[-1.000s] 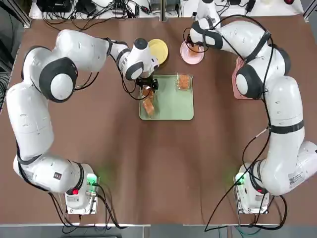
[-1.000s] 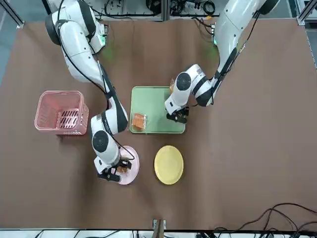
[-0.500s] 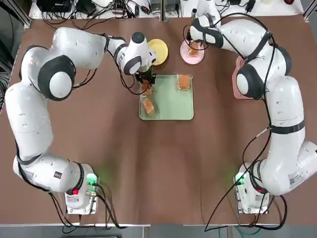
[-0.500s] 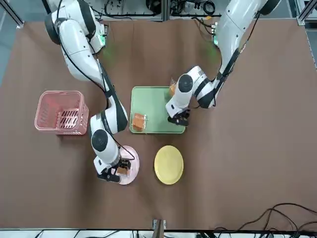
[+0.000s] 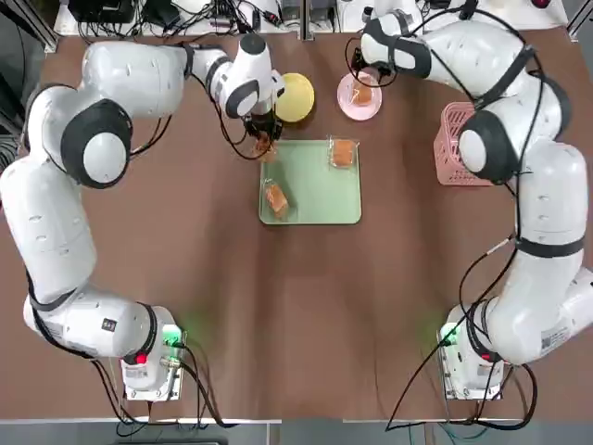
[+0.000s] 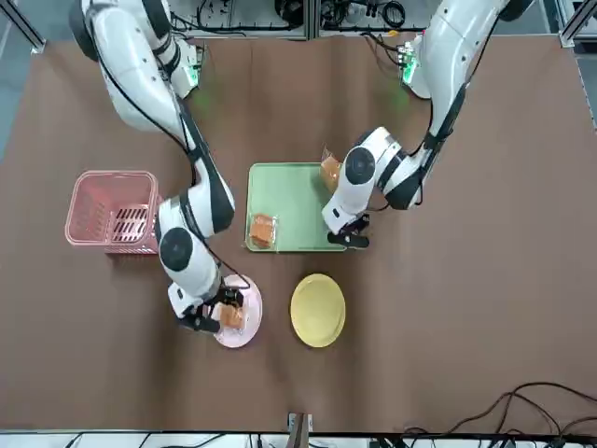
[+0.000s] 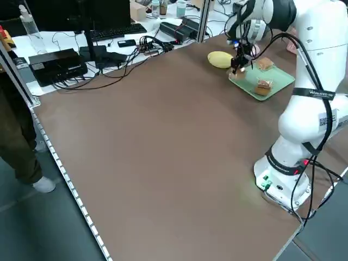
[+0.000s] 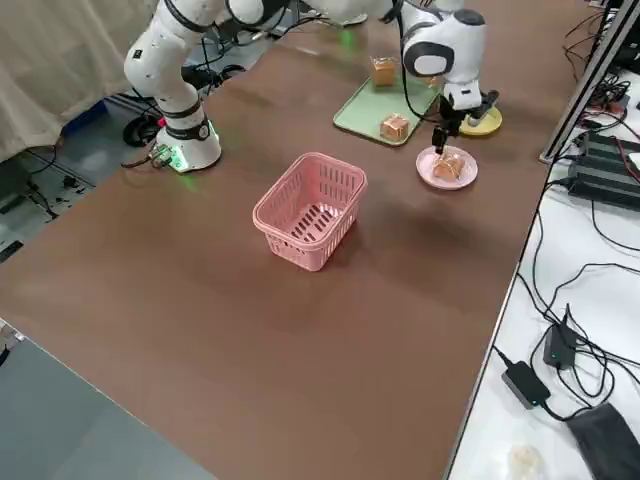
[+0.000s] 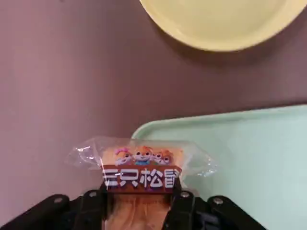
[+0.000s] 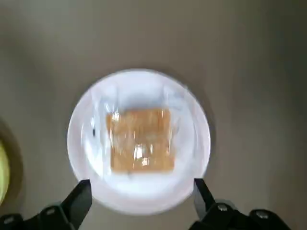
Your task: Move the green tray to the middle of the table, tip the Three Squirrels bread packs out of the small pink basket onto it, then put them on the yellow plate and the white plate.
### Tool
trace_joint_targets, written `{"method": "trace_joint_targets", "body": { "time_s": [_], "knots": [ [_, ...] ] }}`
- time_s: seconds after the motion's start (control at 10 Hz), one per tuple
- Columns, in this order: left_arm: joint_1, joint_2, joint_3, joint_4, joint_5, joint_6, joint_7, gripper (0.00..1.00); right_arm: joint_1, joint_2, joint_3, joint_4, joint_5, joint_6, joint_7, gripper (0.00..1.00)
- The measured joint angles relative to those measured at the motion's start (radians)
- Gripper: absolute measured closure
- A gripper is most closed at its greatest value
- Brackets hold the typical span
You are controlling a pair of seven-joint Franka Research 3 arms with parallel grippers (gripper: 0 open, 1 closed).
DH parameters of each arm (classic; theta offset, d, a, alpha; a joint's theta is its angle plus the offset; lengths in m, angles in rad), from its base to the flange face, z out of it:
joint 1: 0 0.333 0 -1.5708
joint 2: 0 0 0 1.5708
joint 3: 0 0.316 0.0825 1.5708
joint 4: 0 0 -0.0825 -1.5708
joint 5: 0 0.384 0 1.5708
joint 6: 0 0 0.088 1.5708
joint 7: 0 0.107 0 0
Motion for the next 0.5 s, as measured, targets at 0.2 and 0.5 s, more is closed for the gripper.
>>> {"method": "trace_joint_targets", "body": {
  "time_s": [0.2, 0.5],
  "knots": [
    [0.002, -0.007, 0.002, 0.06, -0.011, -0.013, -0.061, 0.5, -0.018, -0.119, 0.074, -0.156, 0.0, -0.001, 0.041, 0.02],
    [0.0, 0.032, 0.018, 0.169, -0.014, -0.014, -0.204, 0.5, -0.011, -0.176, 0.17, -0.282, -0.022, 0.002, 0.196, 0.01]
  ]
}}
